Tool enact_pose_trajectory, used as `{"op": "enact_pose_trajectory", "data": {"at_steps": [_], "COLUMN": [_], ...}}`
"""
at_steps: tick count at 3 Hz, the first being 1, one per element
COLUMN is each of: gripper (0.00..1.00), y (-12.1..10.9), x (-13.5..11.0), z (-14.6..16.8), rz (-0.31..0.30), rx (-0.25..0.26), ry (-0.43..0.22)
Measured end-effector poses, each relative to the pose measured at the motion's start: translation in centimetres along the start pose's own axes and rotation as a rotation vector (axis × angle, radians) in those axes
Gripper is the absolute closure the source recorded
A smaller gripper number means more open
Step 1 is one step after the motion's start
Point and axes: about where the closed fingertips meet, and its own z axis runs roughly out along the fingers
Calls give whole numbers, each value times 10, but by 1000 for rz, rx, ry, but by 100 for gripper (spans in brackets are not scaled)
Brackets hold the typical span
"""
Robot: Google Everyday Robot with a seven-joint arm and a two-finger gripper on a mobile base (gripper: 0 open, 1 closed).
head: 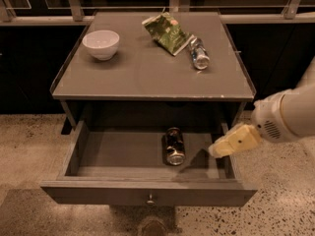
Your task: Pick orange can from top drawer and place on counter
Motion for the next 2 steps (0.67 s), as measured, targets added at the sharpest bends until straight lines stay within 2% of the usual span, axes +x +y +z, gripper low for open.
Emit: {"op": "enact_pose_trajectory", "data": {"at_steps": [1, 2], "gripper": [0, 0], "y": [12, 7], "x": [6, 1], "z": [46, 46], "rz": [143, 144], "rx": [-19, 6], "ry": [-60, -84]}}
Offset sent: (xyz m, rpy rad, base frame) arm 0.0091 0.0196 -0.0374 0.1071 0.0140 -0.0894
